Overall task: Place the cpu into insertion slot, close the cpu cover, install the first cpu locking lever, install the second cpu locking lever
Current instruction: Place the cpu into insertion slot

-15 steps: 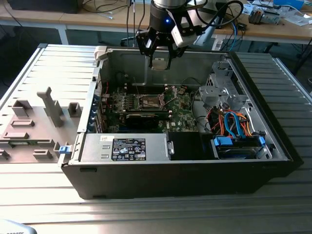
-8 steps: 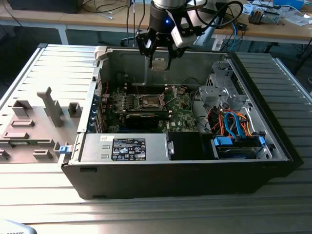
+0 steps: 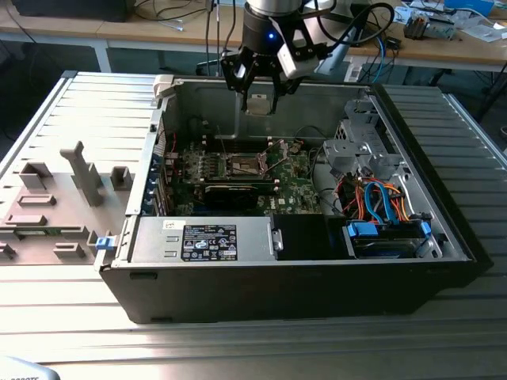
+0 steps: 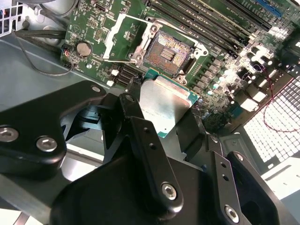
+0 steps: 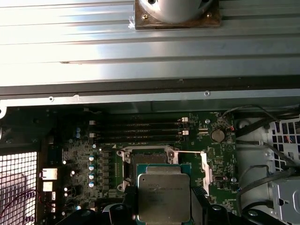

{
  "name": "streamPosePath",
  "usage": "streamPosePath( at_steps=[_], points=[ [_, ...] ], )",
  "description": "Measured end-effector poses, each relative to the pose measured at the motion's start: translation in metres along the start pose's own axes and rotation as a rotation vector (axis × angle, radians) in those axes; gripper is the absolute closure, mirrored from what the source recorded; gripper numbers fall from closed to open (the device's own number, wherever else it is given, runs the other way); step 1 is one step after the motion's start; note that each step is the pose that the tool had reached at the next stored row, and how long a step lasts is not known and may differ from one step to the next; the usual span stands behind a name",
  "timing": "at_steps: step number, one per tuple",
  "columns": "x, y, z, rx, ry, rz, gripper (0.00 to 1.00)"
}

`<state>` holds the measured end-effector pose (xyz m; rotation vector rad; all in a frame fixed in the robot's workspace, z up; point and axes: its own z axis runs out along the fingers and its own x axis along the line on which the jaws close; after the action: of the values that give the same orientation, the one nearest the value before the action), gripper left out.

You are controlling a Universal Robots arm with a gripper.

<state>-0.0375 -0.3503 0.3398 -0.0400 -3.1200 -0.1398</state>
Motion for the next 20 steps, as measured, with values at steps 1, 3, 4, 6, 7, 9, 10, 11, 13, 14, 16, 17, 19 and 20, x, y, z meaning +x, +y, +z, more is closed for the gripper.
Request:
streamPosePath(
  at_steps=[1,3,4,6,7,9,10,11,13,14,16,17,19,20],
  points=[
    [0.0,0.0,0.0003,0.0,0.0,0.0,0.45],
    [0.0,-0.0001,0.0007,0.0,0.0,0.0,0.45],
    [0.0,-0.0001,0.0009,0.0,0.0,0.0,0.45],
    [0.0001,-0.0001,0.0014,0.0,0.0,0.0,0.45],
    [0.0001,-0.0001,0.0016,0.0,0.0,0.0,0.45],
    [0.0003,-0.0002,0.0022,0.0,0.0,0.0,0.45],
    [0.0004,-0.0002,0.0024,0.0,0.0,0.0,0.45],
    [0.0006,-0.0003,0.0026,0.0,0.0,0.0,0.45],
    [0.0008,-0.0003,0.0032,0.0,0.0,0.0,0.45],
    [0.0009,-0.0004,0.0034,0.0,0.0,0.0,0.45],
    [0.0011,-0.0004,0.0038,0.0,0.0,0.0,0.45],
    [0.0012,-0.0004,0.004,0.0,0.0,0.0,0.45],
    [0.0015,-0.0005,0.0046,0.0,0.0,0.0,0.45],
    [0.0015,-0.0005,0.0047,0.0,0.0,0.0,0.45]
  ],
)
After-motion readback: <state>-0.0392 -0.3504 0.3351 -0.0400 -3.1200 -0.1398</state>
